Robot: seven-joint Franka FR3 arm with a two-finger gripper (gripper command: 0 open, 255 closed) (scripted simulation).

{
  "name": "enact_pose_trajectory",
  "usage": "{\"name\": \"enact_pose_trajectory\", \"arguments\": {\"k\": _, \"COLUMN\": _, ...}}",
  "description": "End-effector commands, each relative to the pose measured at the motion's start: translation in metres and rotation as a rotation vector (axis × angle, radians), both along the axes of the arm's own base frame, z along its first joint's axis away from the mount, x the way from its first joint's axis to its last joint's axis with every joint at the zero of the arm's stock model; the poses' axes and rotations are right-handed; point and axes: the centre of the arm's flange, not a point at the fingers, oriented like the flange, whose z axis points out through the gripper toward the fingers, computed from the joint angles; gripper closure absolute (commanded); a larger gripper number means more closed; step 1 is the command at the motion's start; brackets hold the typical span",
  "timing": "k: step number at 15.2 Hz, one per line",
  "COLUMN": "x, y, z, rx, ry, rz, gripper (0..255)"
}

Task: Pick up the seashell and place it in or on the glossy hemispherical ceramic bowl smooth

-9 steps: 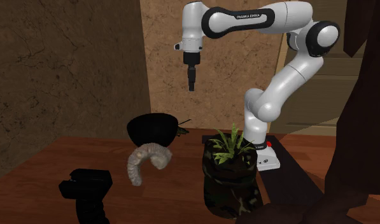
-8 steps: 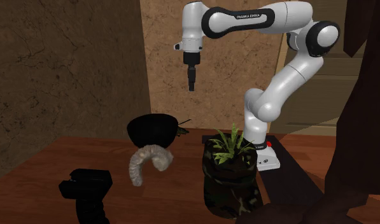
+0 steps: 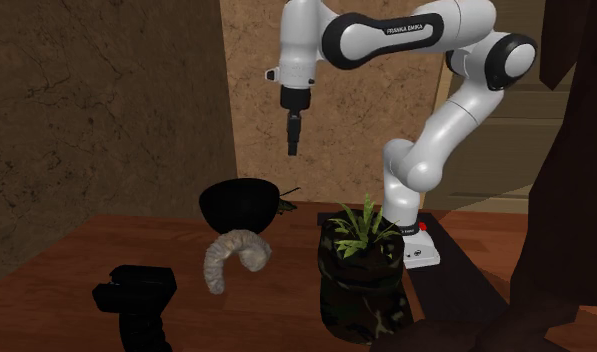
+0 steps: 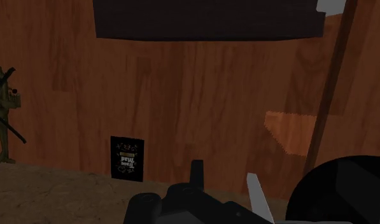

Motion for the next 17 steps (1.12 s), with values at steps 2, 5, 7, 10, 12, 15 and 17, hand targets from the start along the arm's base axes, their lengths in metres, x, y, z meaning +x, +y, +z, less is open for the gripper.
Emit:
{"name": "enact_pose_trajectory", "arguments": {"k": 2, "x": 0.005, "y": 0.045, "z": -0.004, "rx": -0.029, "ry": -0.024, "rz": -0.010, "gripper": 0}}
{"name": "enact_pose_trajectory", "arguments": {"k": 5, "x": 0.011, "y": 0.088, "z": -0.009, "rx": -0.058, "ry": -0.047, "rz": -0.020, "gripper": 0}}
{"name": "enact_pose_trajectory", "arguments": {"k": 7, "x": 0.016, "y": 0.117, "z": -0.012, "rx": -0.078, "ry": -0.062, "rz": -0.026, "gripper": 0}}
{"name": "enact_pose_trajectory", "arguments": {"k": 10, "x": 0.023, "y": 0.159, "z": -0.019, "rx": -0.107, "ry": -0.085, "rz": -0.035, "gripper": 0}}
{"name": "enact_pose_trajectory", "arguments": {"k": 12, "x": 0.029, "y": 0.187, "z": -0.024, "rx": -0.127, "ry": -0.100, "rz": -0.041, "gripper": 0}}
{"name": "enact_pose_trajectory", "arguments": {"k": 15, "x": 0.037, "y": 0.229, "z": -0.033, "rx": -0.156, "ry": -0.122, "rz": -0.051, "gripper": 0}}
{"name": "enact_pose_trajectory", "arguments": {"k": 17, "x": 0.043, "y": 0.257, "z": -0.039, "rx": -0.176, "ry": -0.138, "rz": -0.057, "gripper": 0}}
